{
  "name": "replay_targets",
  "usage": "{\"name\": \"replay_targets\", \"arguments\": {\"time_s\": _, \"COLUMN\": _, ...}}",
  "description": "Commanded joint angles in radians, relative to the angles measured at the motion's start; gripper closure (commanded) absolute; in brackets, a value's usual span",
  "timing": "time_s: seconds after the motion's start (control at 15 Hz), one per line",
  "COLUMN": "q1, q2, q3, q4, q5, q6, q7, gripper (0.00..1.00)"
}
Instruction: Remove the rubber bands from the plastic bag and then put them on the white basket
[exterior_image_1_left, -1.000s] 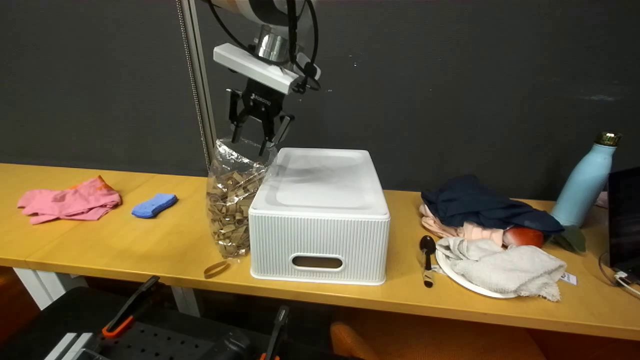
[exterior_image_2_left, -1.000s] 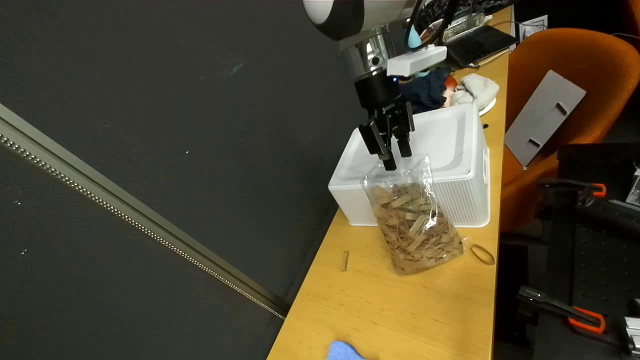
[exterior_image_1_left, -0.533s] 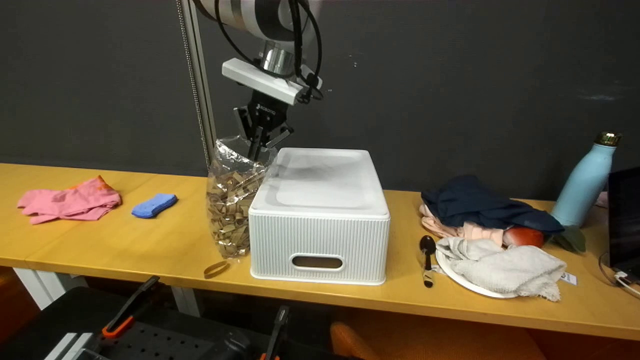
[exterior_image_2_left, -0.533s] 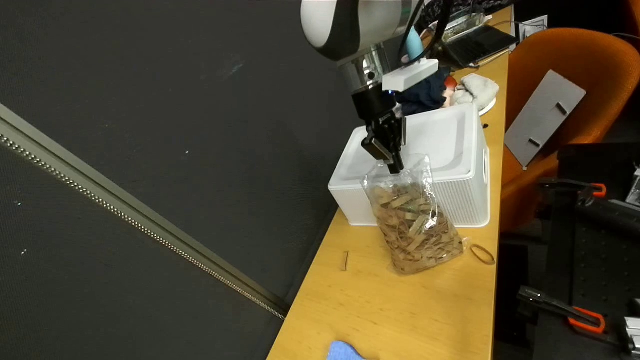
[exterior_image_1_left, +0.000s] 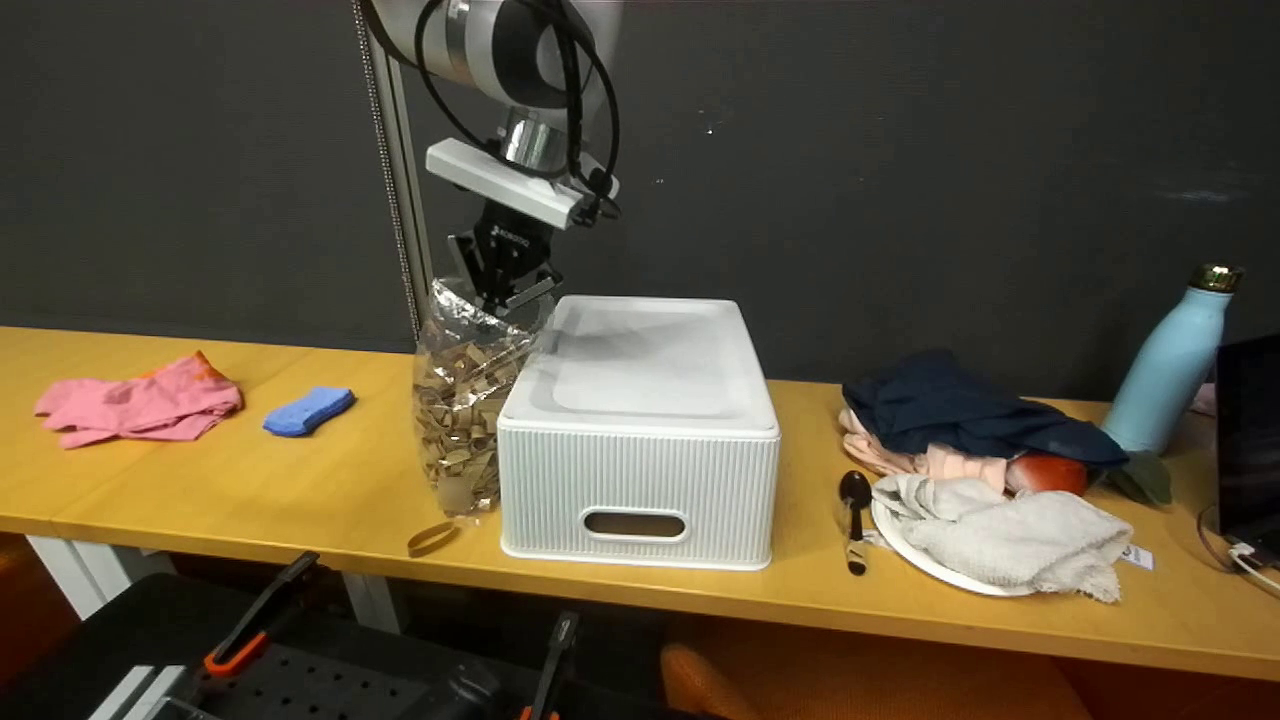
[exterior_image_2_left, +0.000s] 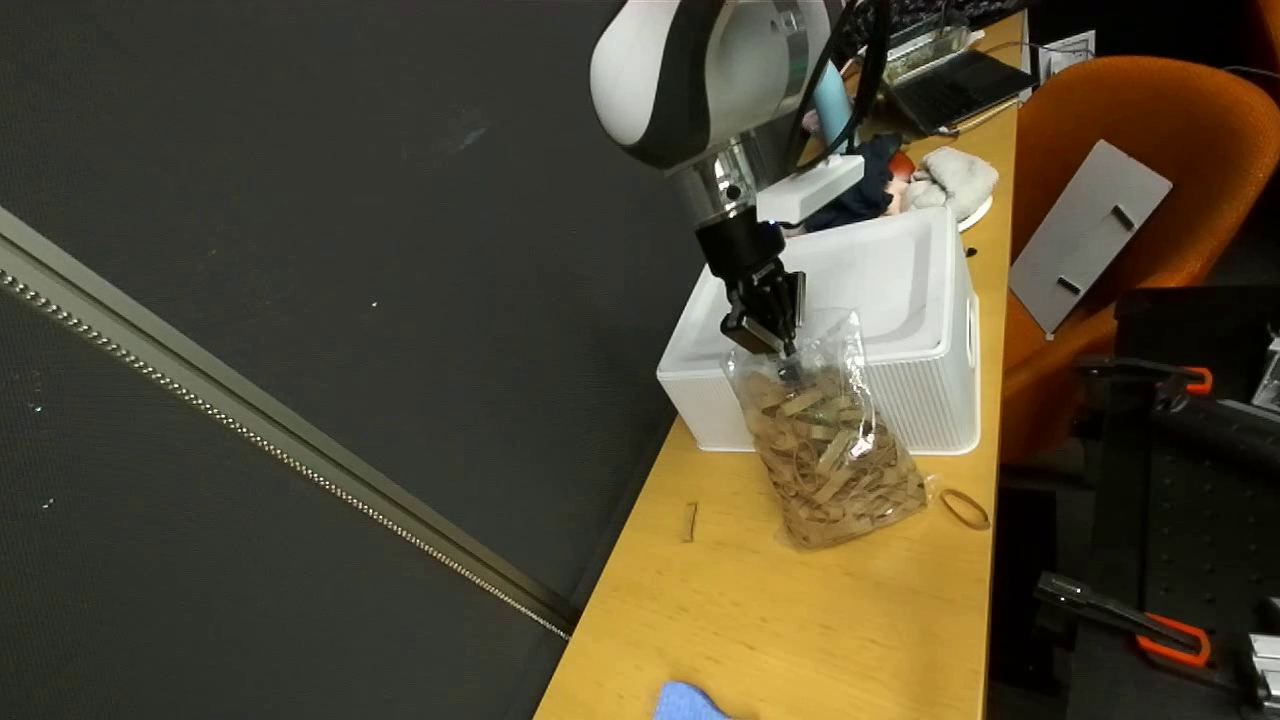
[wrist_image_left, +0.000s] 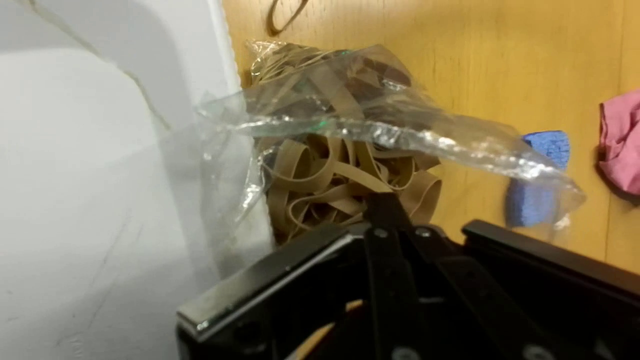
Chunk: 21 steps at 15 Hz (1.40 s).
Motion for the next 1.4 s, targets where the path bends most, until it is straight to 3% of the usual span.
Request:
{"name": "replay_targets", "arguments": {"time_s": 0.0, "q1": 0.011, "q2": 0.0, "q3": 0.009, "q4": -0.003, "q5": -0.034, "q6": -0.005, "q7": 0.015, "gripper": 1.0}}
{"name": "replay_targets", "arguments": {"time_s": 0.53, "q1": 0.016, "q2": 0.014, "q3": 0.007, "q4": -0.026, "q5": -0.082, "q6": 0.003, "q7": 0.037, "gripper": 1.0}}
{"name": "replay_targets", "arguments": {"time_s": 0.6, "q1": 0.017, "q2": 0.017, "q3": 0.008, "q4": -0.028, "q5": -0.083, "q6": 0.003, "q7": 0.037, "gripper": 0.8}}
{"name": "replay_targets", "arguments": {"time_s": 1.33, "q1": 0.018, "q2": 0.028, "q3": 0.011, "q4": -0.062, "q5": -0.08, "q6": 0.015, "q7": 0.037, "gripper": 0.02}}
